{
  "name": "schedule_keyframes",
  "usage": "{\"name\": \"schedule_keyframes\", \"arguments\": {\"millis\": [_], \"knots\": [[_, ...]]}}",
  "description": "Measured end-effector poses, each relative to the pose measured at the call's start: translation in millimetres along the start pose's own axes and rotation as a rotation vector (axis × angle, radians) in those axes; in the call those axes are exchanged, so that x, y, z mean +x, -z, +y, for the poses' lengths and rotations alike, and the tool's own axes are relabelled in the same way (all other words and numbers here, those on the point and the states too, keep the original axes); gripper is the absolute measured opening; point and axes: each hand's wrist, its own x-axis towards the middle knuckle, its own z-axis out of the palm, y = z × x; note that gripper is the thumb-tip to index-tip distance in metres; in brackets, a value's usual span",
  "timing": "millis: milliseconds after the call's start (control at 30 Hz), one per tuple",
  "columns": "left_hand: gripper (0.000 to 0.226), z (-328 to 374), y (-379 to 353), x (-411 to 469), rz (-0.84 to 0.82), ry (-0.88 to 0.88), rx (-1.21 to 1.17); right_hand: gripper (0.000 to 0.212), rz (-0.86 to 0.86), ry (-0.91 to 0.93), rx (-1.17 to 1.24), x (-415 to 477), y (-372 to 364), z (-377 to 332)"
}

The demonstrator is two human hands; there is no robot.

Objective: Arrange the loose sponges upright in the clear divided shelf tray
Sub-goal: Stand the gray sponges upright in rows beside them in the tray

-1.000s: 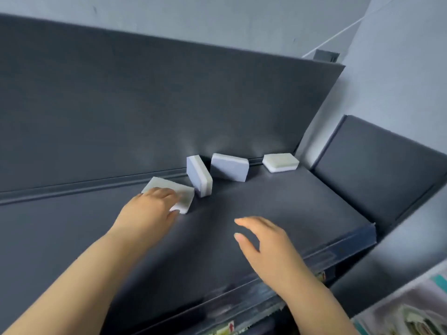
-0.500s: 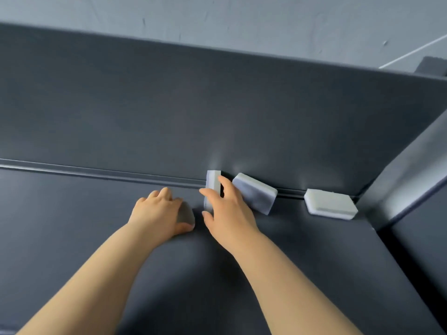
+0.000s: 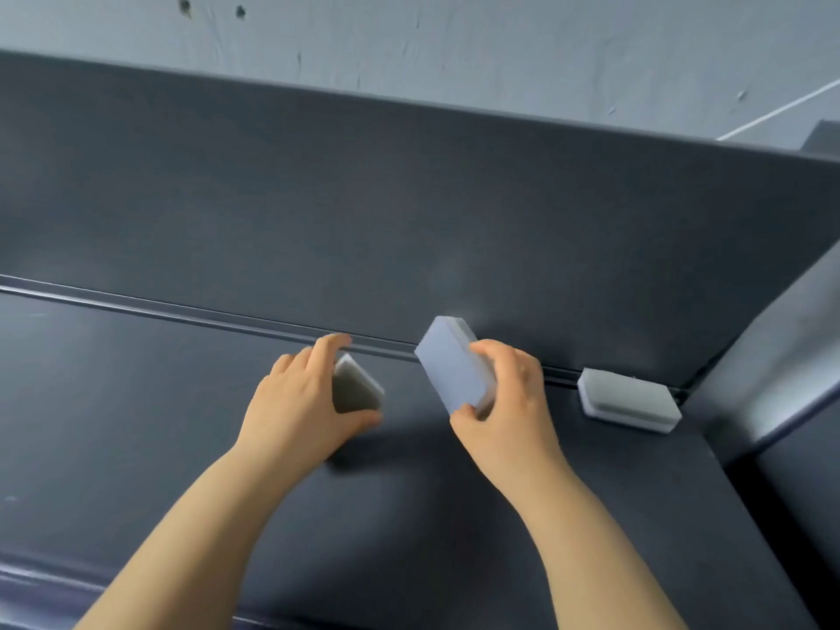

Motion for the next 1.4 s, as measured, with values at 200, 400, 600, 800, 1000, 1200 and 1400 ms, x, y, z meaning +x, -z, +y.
{"name": "schedule_keyframes", "arguments": {"millis": [200, 400, 600, 800, 1000, 1200, 1400], "knots": [[0.041, 21.2, 5.3, -12.9, 0.027, -0.042, -0.302, 0.028, -0.099, -0.123, 0.124, -27.9, 33.5, 6.3], [0.050, 29.5, 3.2, -25.2, -0.034, -0.135, -0.265, 0.054, -0.247, -0.220, 0.185, -43.4, 46.2, 9.2], [0.056, 34.6, 5.1, -32.3, -0.059, -0.136, -0.262, 0.041, -0.106, -0.155, -0.026, -47.1, 39.8, 15.1], [0.045, 40.6, 8.3, -35.3, -0.043, -0.199, -0.257, 0.033, -0.099, -0.087, -0.203, -46.9, 41.2, 8.0], [0.054, 48.7, 17.3, -26.8, -0.011, -0.265, -0.251, 0.036, -0.196, -0.014, -0.170, -28.4, 45.6, 6.4], [0.058, 53.4, 35.9, -20.7, 0.036, -0.325, -0.265, 0.034, -0.194, 0.002, -0.089, -22.7, 54.4, -11.6], [0.053, 23.8, 73.5, -31.8, 0.057, -0.345, -0.272, 0.038, -0.191, 0.021, -0.064, -34.2, 30.9, -54.2]]}}
